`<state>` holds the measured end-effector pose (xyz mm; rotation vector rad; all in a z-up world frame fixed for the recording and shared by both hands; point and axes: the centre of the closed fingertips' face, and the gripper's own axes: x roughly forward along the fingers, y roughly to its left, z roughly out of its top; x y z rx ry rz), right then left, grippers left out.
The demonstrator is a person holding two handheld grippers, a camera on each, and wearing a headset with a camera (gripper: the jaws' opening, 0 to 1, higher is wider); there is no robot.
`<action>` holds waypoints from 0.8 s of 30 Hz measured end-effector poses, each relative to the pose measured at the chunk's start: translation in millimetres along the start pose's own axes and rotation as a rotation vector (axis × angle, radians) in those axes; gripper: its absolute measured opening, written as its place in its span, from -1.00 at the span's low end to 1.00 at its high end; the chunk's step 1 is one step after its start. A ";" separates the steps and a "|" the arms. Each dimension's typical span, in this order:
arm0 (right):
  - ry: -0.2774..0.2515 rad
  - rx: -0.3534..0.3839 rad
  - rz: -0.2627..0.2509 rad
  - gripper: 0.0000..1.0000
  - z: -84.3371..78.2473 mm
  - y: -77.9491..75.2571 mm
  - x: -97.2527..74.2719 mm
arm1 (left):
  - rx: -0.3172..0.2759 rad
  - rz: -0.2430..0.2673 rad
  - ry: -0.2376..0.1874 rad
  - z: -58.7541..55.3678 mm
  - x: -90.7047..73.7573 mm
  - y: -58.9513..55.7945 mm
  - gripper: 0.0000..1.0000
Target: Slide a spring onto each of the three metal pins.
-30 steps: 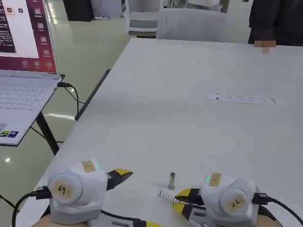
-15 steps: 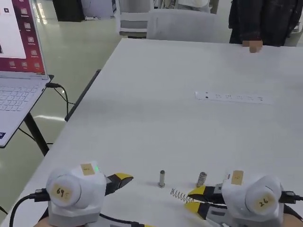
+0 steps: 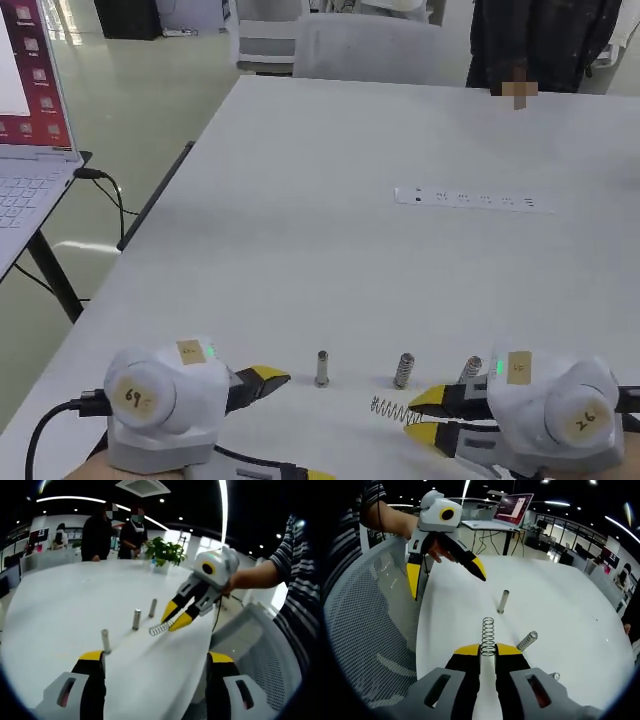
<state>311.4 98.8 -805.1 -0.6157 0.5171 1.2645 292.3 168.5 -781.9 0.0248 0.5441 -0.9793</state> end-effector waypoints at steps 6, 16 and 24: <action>-0.031 -0.056 0.063 -0.85 5.0 8.6 -8.3 | 0.010 -0.037 0.000 5.5 8.4 -6.8 0.45; -0.055 -0.132 0.129 -0.85 9.1 11.2 -17.5 | 0.037 -0.096 0.012 12.1 18.4 -16.9 0.24; -0.068 -0.168 0.180 -0.85 14.1 18.4 -20.5 | 0.074 -0.159 0.024 17.1 29.8 -27.9 -0.03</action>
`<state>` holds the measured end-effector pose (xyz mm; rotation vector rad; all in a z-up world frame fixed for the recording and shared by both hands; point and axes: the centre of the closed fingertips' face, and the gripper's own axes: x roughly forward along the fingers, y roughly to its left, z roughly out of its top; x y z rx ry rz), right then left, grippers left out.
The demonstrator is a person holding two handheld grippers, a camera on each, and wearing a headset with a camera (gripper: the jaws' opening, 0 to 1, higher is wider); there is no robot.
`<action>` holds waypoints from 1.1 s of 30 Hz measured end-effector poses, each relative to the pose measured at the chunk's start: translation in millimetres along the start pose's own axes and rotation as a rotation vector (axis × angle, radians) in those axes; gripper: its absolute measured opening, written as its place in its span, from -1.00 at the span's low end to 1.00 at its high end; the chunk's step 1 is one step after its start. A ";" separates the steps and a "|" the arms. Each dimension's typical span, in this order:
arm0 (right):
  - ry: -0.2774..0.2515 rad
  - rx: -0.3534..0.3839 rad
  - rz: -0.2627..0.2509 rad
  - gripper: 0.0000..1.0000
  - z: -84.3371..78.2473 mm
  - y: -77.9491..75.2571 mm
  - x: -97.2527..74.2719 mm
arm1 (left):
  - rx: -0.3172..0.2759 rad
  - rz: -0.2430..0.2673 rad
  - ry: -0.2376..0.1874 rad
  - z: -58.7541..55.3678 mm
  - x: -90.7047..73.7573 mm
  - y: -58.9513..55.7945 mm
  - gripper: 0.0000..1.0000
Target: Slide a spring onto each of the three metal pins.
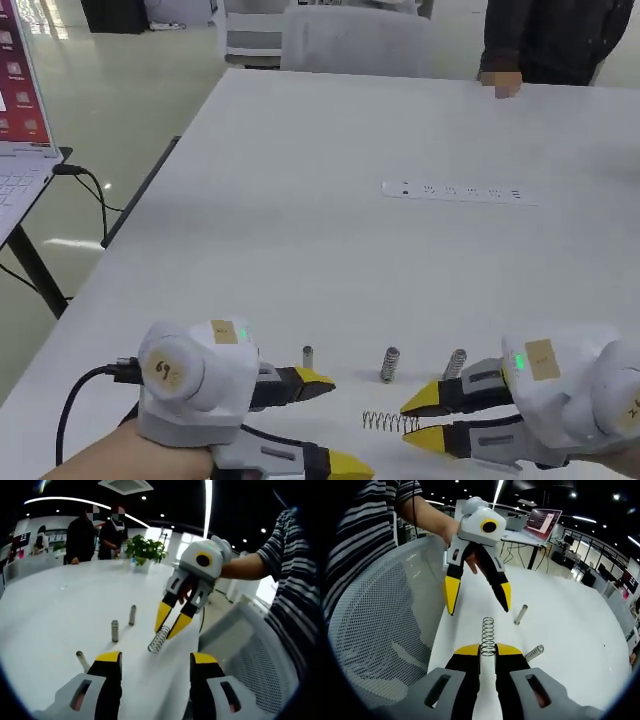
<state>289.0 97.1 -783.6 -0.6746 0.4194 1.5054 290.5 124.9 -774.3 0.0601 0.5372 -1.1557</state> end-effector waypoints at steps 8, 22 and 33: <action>-0.008 0.005 0.017 -0.85 1.3 3.2 -0.8 | 0.047 -0.037 0.006 4.5 9.4 -1.1 -0.30; -0.039 0.030 0.016 -0.85 9.5 3.1 -3.2 | 0.069 -0.091 -0.022 13.5 16.5 -10.2 -0.64; -0.041 0.030 0.033 -0.85 10.6 6.6 -5.5 | 0.109 -0.114 -0.016 13.2 18.1 -12.4 -0.90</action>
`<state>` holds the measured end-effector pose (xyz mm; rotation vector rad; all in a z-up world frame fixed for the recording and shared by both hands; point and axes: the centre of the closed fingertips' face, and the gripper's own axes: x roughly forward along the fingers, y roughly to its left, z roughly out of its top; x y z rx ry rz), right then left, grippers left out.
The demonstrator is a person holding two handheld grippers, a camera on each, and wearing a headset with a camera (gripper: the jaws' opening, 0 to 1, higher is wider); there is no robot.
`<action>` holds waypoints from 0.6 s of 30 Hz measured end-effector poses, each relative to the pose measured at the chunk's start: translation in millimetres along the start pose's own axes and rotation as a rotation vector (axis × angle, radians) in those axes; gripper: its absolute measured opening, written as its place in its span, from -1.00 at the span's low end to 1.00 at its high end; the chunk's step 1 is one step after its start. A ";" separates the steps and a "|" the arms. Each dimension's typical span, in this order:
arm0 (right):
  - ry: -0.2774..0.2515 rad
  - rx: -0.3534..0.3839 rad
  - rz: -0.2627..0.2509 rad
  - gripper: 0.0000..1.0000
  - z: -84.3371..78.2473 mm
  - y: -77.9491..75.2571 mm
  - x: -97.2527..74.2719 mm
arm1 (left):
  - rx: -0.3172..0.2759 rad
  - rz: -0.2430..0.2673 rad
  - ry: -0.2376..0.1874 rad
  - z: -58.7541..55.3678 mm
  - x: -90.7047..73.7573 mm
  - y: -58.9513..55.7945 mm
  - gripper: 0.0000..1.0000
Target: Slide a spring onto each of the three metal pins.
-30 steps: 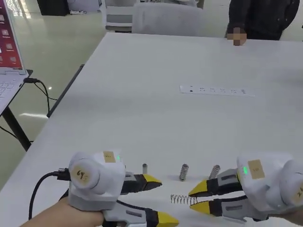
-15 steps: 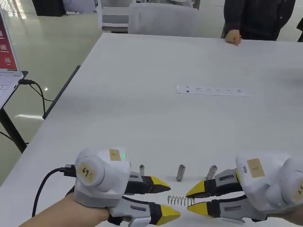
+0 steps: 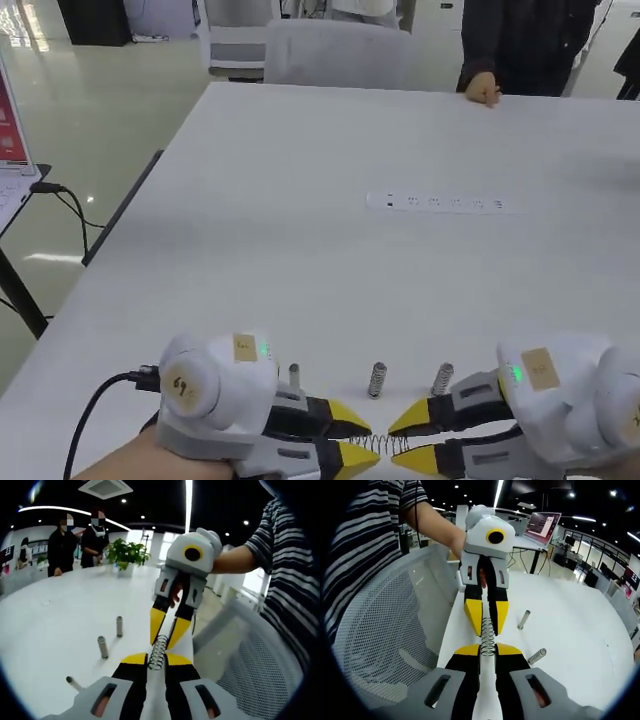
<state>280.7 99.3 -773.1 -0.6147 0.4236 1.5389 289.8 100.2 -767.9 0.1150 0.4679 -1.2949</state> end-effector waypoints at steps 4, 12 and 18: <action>0.003 0.000 -0.003 -0.85 -0.1 -0.9 -0.2 | 0.015 -0.001 0.004 0.9 0.2 0.4 -0.91; -0.004 -0.004 0.008 -0.85 2.9 0.6 -0.8 | -0.005 -0.012 0.002 1.3 -2.2 -0.6 -0.89; -0.005 -0.008 0.016 -0.85 3.8 2.9 -0.1 | -0.012 -0.016 0.013 -1.6 -3.3 -2.6 -0.89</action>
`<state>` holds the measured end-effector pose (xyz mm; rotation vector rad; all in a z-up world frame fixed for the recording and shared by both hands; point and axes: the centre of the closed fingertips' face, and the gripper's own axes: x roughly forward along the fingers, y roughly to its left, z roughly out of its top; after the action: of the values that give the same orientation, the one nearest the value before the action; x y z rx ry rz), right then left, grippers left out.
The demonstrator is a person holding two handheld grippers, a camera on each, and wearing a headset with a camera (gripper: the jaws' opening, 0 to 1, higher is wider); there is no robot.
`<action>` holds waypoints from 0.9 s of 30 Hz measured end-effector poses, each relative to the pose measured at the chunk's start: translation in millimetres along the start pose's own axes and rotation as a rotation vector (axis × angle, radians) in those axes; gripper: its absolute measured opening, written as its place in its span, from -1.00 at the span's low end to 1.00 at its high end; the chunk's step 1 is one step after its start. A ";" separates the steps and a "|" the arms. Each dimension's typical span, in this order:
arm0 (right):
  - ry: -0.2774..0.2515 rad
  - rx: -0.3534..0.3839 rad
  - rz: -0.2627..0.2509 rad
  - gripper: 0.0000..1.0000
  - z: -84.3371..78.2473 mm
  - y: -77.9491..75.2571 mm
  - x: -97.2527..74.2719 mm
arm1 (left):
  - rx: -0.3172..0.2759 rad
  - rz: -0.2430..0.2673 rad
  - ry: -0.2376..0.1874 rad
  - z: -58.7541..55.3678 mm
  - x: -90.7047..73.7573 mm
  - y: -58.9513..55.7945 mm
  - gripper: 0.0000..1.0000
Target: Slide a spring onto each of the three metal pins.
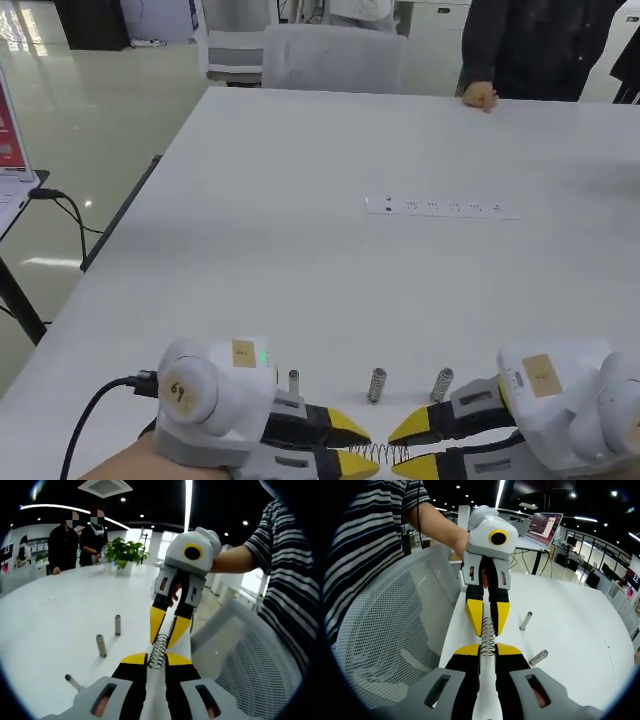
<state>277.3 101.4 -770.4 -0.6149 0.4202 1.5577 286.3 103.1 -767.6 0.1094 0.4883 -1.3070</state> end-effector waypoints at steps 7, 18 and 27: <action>0.000 -0.005 0.003 -0.85 0.7 0.2 -0.1 | 0.015 0.001 0.001 -0.3 0.1 -1.3 -0.91; -0.013 0.060 -0.029 -0.83 -0.1 -3.0 -2.0 | 0.048 -0.007 -0.011 3.8 0.0 -1.8 -0.94; 0.014 0.088 -0.035 -0.75 -9.3 -0.5 -2.9 | 0.055 -0.026 -0.003 2.8 -0.9 -1.8 -0.95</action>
<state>279.0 93.5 -775.8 -0.5627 0.4835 1.4940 285.2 102.4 -764.3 0.1468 0.4525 -1.3467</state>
